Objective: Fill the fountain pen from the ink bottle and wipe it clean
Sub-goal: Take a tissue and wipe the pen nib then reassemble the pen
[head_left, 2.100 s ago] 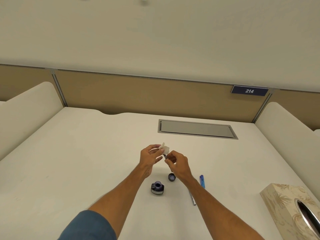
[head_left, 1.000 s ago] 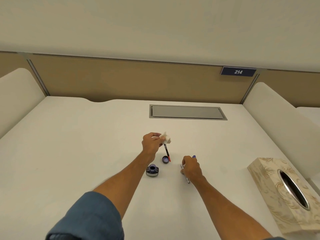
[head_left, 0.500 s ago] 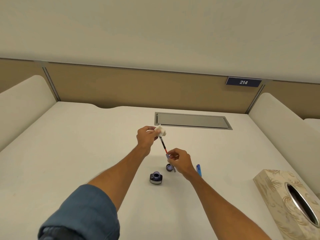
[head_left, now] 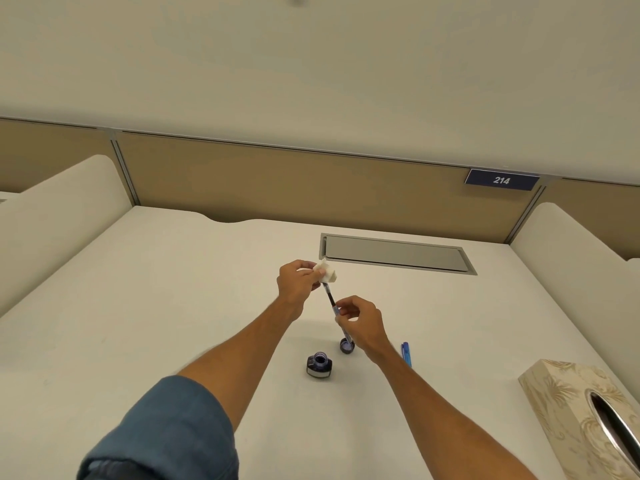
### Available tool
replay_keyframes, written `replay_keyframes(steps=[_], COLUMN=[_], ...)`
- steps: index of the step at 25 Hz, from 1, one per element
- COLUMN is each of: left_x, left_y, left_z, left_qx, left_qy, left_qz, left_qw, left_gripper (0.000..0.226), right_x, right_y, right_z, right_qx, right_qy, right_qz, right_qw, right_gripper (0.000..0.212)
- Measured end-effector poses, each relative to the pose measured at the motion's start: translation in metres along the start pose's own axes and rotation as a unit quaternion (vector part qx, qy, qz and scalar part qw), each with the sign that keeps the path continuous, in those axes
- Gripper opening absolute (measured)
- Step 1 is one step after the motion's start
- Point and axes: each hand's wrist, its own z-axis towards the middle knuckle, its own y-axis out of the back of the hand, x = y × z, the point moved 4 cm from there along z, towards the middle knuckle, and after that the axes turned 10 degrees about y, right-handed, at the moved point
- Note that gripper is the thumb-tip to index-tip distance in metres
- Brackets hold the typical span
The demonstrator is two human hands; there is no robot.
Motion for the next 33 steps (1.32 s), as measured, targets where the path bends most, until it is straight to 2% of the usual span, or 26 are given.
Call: replay_keyframes(steps=[7, 18, 23, 27, 33], left_x=[0.013, 0.02, 0.022, 0.021, 0.021], left_y=[-0.006, -0.011, -0.011, -0.012, -0.011], left_z=[-0.006, -0.007, -0.008, -0.008, -0.007], left_qx=[0.011, 0.004, 0.0, 0.003, 0.002], left_qy=[0.018, 0.039, 0.04, 0.043, 0.042], left_qz=[0.012, 0.002, -0.003, -0.004, -0.012], left_qw=[1.0, 0.999, 0.999, 0.999, 0.999], left_gripper=[0.018, 0.013, 0.018, 0.019, 0.019], right_x=[0.006, 0.001, -0.003, -0.007, -0.006], right_y=[0.002, 0.002, 0.002, 0.0, -0.002], right_z=[0.003, 0.0, 0.0, 0.001, -0.001], right_qx=[-0.021, -0.019, -0.016, -0.012, 0.0], right_qy=[0.026, 0.021, 0.011, -0.007, -0.013], right_qz=[0.0, 0.021, 0.043, 0.061, 0.098], right_qw=[0.999, 0.999, 0.999, 0.998, 0.995], right_gripper=[0.017, 0.017, 0.022, 0.021, 0.007])
